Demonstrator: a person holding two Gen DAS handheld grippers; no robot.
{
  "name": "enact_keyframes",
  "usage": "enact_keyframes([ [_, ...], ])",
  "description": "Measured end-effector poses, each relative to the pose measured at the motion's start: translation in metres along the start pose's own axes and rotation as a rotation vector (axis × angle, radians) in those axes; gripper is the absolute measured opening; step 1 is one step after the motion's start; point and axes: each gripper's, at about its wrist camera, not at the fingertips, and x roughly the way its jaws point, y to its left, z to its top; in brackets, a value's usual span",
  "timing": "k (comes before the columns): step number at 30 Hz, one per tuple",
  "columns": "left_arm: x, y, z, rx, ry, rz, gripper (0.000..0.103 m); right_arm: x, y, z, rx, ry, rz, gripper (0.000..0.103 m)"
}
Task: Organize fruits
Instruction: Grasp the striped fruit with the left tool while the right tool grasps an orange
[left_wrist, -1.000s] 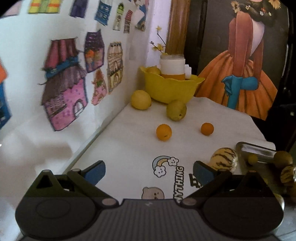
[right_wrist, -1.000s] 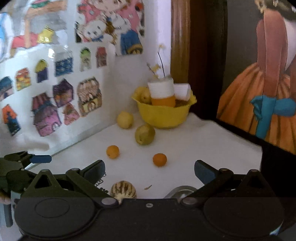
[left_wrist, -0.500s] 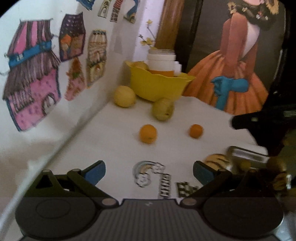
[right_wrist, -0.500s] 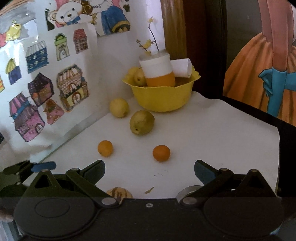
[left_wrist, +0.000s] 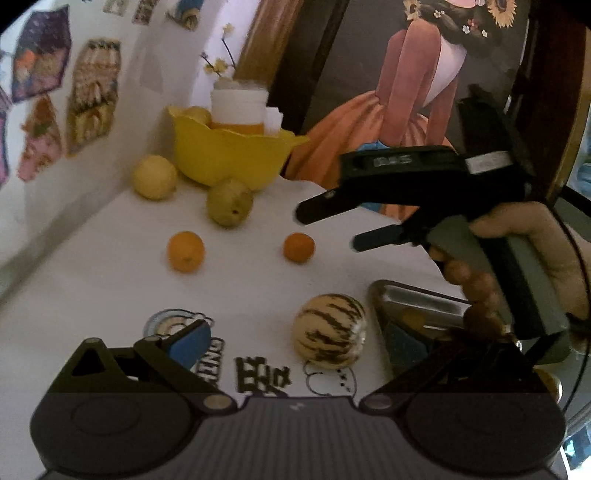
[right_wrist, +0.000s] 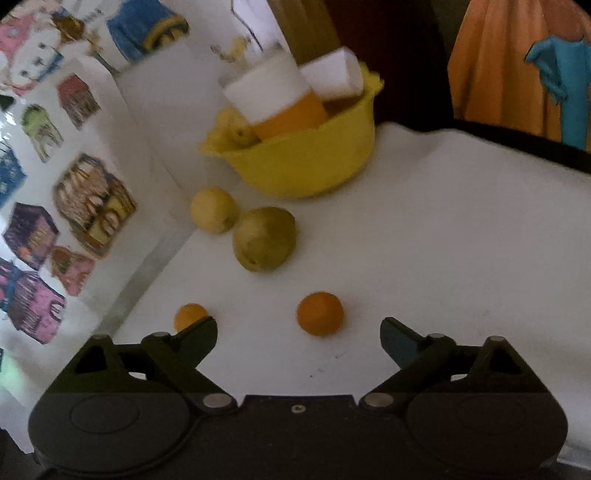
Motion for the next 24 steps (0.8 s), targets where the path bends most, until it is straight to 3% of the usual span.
enact_keyframes([
  [9,0.013,0.0,0.003,-0.036,0.023,-0.052,0.091,0.024,0.002,-0.001,-0.03,0.031,-0.004,0.074],
  [19,0.027,-0.007,0.003,-0.02,0.057,-0.03,0.069,0.035,0.009,-0.001,-0.109,0.036,-0.053,0.063],
  [24,0.029,-0.008,0.001,-0.022,0.052,-0.022,0.068,0.037,0.006,0.0,-0.084,0.011,-0.049,0.063],
])
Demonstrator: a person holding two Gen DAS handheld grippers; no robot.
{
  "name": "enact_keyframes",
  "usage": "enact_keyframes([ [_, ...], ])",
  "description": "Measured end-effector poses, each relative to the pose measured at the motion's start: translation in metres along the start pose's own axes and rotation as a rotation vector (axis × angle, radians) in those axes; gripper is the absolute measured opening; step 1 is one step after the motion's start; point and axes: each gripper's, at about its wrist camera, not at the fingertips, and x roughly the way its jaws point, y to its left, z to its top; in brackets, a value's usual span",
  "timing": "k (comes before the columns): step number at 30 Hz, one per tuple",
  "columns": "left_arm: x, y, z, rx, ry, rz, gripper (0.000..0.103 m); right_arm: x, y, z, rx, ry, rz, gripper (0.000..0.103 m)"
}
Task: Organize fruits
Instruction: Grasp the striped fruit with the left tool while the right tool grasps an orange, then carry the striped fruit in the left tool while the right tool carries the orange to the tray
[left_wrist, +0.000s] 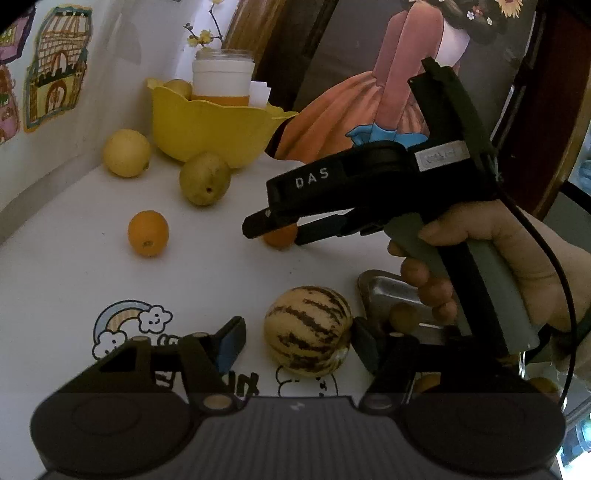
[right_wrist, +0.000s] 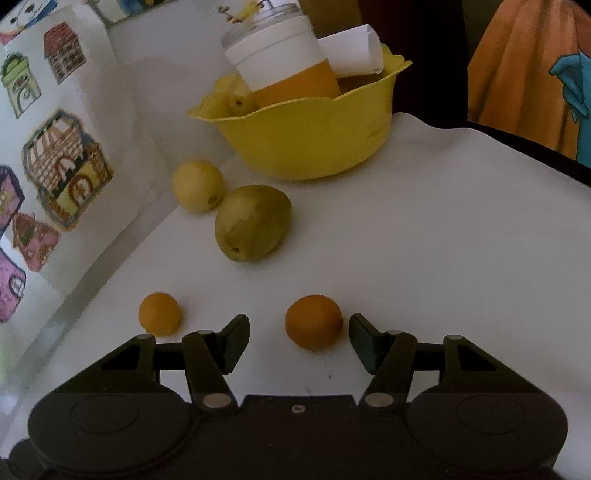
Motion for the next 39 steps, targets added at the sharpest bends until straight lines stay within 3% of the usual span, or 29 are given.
enact_keyframes([
  [7,0.003,-0.002,0.0,-0.011,0.009,-0.01,0.056,0.001,0.003,-0.001,-0.029,-0.012,-0.021,0.057],
  [18,0.002,0.0,0.004,-0.05,0.023,0.009,0.055,0.001,0.001,-0.001,-0.056,-0.02,-0.048,0.036],
  [28,-0.012,0.002,0.002,-0.081,0.026,0.067,0.055,-0.013,-0.005,-0.009,0.003,-0.044,0.012,0.035],
  [39,-0.039,-0.014,0.005,-0.063,-0.013,0.075,0.055,-0.068,-0.008,-0.027,0.019,-0.125,0.056,0.035],
])
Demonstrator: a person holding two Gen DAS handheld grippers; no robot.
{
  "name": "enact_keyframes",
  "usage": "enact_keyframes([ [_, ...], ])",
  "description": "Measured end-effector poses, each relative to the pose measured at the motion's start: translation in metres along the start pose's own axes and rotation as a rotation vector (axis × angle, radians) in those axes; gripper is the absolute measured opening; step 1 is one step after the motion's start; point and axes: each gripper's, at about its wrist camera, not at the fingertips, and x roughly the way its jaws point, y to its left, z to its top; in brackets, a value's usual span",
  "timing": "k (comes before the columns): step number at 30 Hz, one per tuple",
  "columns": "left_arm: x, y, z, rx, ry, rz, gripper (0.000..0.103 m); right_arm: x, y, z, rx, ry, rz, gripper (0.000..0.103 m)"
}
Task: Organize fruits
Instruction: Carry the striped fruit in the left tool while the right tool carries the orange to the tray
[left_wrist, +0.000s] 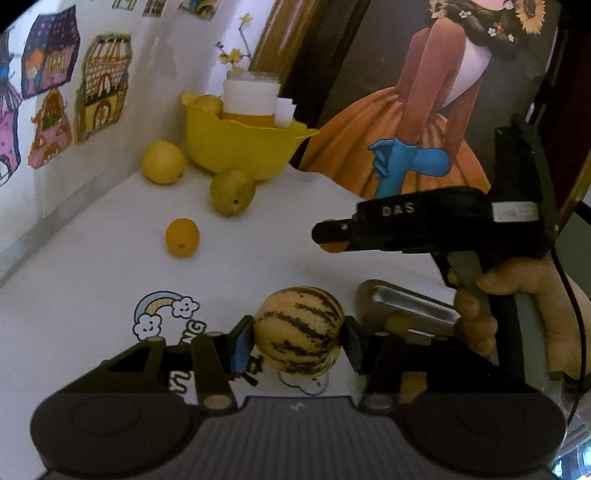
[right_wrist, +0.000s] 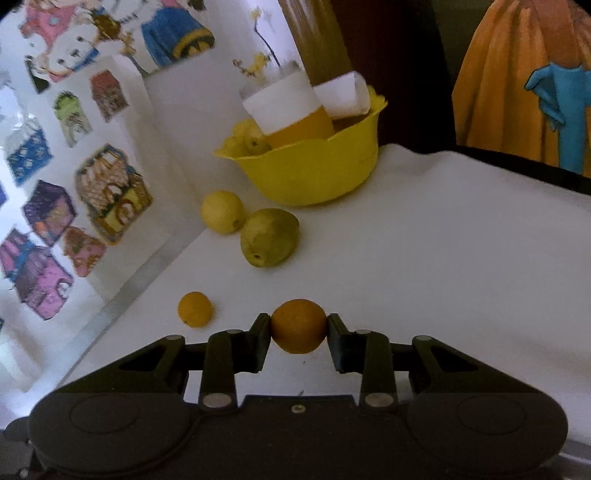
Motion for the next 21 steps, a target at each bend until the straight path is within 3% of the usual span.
enact_keyframes([
  [10,-0.035,-0.03,-0.008,0.03,-0.031,-0.027,0.054,-0.093,0.007,-0.024,-0.051,-0.101,0.01,0.035],
  [21,-0.07,-0.057,-0.038,0.025,-0.043,-0.064,0.055,-0.188,0.02,-0.08,-0.067,-0.13,0.021,0.035],
])
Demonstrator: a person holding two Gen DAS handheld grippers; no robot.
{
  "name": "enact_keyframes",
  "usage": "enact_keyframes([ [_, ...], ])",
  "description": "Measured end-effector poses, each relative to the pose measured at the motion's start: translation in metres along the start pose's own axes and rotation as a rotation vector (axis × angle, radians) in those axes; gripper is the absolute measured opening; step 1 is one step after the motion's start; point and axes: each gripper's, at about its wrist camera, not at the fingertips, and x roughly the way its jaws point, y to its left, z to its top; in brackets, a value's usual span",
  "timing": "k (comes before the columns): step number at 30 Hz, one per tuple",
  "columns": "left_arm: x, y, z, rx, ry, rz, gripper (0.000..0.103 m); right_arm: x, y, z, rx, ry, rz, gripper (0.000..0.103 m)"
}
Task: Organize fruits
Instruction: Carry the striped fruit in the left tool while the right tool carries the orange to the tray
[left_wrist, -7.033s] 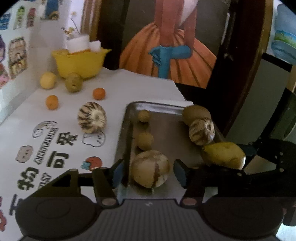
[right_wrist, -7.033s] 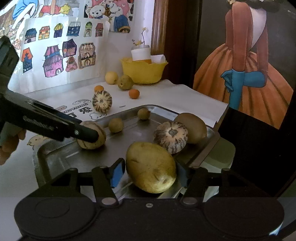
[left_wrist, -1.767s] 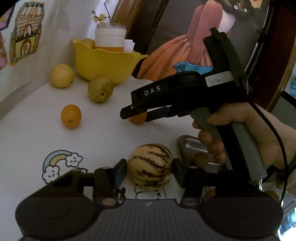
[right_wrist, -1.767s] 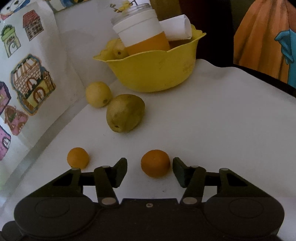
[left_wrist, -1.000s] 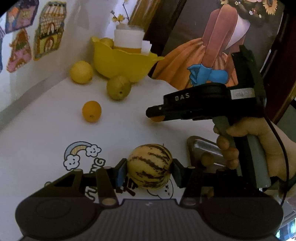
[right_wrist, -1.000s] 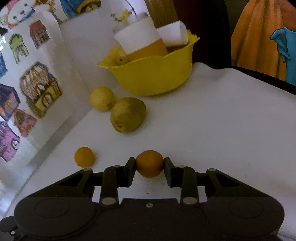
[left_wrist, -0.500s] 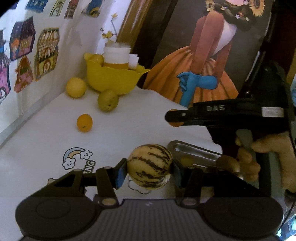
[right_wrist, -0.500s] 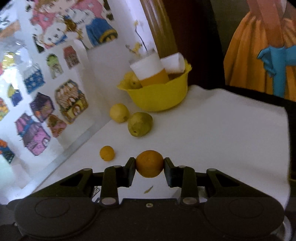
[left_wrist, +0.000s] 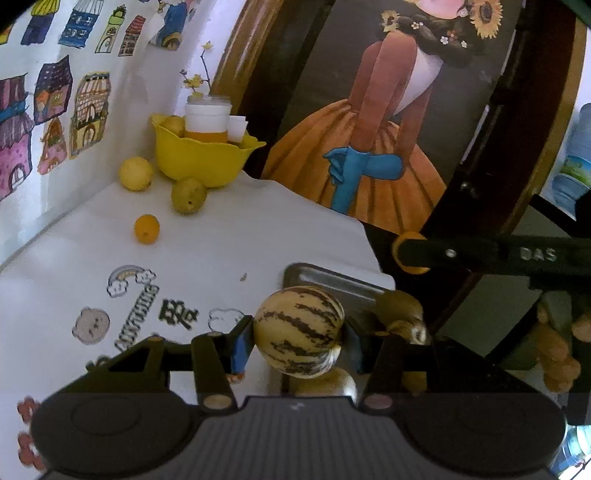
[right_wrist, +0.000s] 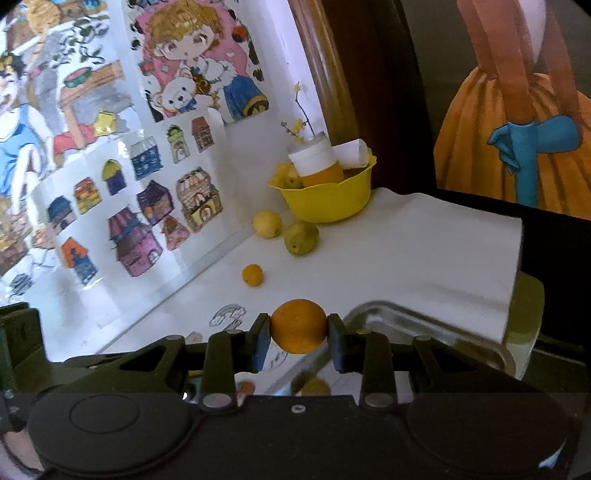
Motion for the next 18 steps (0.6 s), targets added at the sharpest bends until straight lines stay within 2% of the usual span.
enact_keyframes([
  [7,-0.014,-0.017,-0.03,0.021,0.0,-0.017,0.055,-0.044,0.007,-0.045,0.041,-0.007,-0.022,0.035],
  [14,-0.017,-0.021,-0.047,0.029,0.008,-0.018,0.055,-0.06,0.0,-0.105,0.109,0.005,-0.044,0.035],
  [18,-0.018,-0.025,-0.055,0.067,0.014,-0.004,0.055,-0.062,0.002,-0.134,0.062,-0.036,-0.118,0.035],
])
